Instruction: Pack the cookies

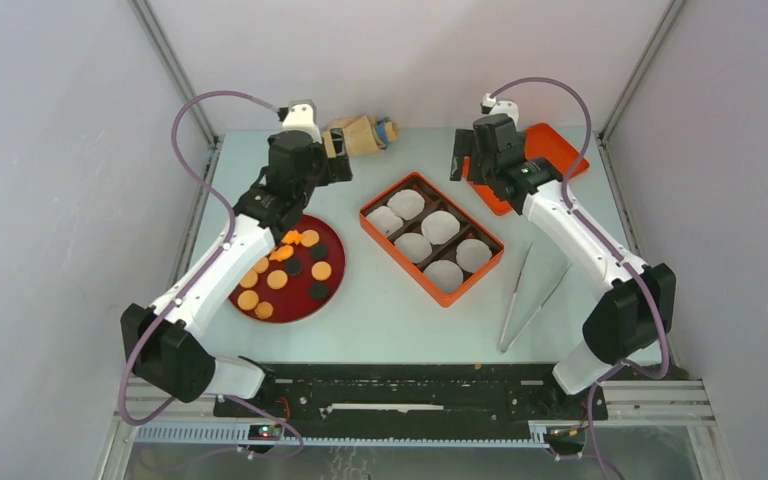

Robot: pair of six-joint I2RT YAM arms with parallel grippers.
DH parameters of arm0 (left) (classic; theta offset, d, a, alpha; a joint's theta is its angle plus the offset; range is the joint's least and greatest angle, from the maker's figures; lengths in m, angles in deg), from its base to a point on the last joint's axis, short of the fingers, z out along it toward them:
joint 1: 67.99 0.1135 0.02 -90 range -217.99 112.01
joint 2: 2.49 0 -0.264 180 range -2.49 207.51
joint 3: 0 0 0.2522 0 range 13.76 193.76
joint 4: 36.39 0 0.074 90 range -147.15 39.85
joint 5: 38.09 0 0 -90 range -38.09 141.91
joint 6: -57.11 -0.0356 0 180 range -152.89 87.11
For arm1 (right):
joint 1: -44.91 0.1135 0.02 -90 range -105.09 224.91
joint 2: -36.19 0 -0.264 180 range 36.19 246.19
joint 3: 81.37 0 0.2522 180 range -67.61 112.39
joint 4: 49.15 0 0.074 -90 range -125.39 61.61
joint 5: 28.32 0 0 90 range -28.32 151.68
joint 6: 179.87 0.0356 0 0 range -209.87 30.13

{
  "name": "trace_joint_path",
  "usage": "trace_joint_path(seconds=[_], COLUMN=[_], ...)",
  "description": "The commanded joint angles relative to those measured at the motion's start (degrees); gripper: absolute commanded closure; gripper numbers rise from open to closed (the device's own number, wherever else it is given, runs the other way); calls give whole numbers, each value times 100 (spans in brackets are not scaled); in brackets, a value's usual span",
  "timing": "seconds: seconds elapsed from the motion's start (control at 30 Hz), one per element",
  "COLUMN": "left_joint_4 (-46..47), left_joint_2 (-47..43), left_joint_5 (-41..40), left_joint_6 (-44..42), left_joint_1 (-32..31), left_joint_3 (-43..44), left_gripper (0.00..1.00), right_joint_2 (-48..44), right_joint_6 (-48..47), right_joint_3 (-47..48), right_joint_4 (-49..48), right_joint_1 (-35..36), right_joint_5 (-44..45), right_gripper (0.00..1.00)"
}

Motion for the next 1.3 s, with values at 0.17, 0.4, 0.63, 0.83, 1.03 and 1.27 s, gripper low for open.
trace_joint_path(seconds=[0.17,0.4,0.63,0.83,1.03,1.27], left_joint_4=[-856,-2404,-3117,-3025,-3063,-3140], left_joint_2=[1840,4049,4467,4709,5220,5651], left_joint_5=[703,195,376,609,784,982], left_joint_6=[-224,-244,-182,-138,-109,-32], left_joint_1=[-32,-37,-80,-111,-120,-120], left_joint_3=[1994,4476,4441,4106,4403,4651], left_gripper=[25,48,35,32,39,53], right_joint_2=[-554,-1022,-1288,-1183,-1251,-1280], right_joint_6=[177,178,337,458,545,610], right_joint_3=[-489,-678,-980,-1009,-1007,-1007], right_joint_4=[131,545,540,468,524,555], right_joint_1=[52,52,46,46,52,52], right_joint_5=[-18,-14,-315,-604,-645,-667], right_gripper=[6,6,5,5,5,6])
